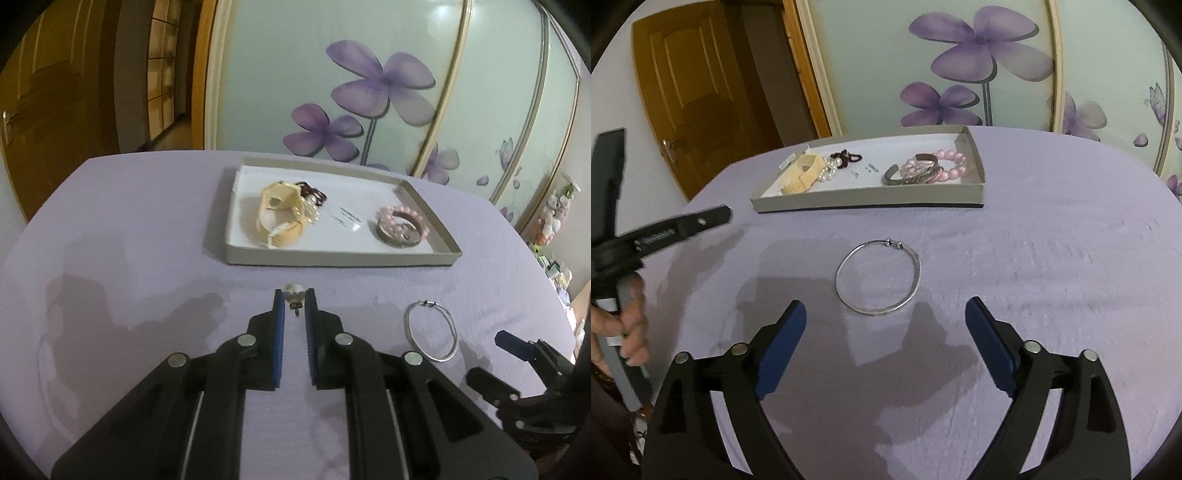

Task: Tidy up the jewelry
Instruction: 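Grasp the thin silver bangle with the right tool while the left tool holds the earring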

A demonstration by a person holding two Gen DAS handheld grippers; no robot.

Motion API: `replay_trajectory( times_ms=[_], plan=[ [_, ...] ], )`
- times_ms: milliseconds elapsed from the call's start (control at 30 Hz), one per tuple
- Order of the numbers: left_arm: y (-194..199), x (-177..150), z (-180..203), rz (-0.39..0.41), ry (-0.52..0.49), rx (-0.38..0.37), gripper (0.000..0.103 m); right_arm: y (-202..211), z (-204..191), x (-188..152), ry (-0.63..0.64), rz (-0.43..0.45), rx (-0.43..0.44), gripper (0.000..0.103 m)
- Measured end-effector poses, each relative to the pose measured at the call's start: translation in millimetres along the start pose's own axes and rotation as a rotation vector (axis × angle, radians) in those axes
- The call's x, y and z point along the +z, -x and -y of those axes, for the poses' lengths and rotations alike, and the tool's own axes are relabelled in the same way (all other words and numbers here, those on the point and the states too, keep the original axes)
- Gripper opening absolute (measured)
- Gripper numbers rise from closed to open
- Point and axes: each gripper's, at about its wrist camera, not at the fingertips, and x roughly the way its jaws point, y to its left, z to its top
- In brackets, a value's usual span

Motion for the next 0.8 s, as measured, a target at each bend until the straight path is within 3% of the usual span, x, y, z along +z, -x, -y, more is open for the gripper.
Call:
replay_trajectory(
  times_ms=[500,800],
  plan=[
    [13,6,-19,0.032,0.035,0.000,0.011,-38,-9,8,-0.026,-0.105,-0.073,0.094],
    [13,8,-22,0.037,0.046,0.003,0.011,-55,-23,15,0.022,-0.126,-0.186,0.095]
  ],
)
